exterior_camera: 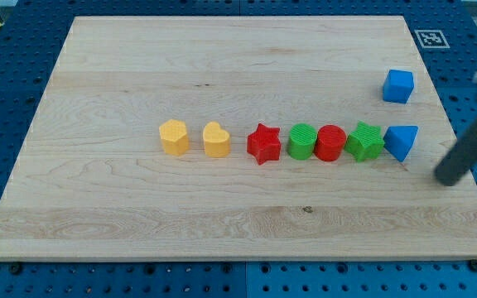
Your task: Slide the green star and blue triangle slightly up
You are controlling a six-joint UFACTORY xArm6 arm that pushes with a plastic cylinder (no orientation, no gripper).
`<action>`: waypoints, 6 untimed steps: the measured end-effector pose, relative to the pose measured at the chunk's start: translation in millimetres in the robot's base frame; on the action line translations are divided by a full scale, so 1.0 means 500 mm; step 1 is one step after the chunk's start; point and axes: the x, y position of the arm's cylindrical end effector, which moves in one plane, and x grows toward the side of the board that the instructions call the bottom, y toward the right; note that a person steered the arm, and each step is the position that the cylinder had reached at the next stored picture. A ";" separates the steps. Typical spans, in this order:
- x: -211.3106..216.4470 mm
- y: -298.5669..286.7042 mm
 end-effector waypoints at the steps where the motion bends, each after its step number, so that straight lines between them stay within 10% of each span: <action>1: 0.000 -0.071; 6: -0.068 -0.071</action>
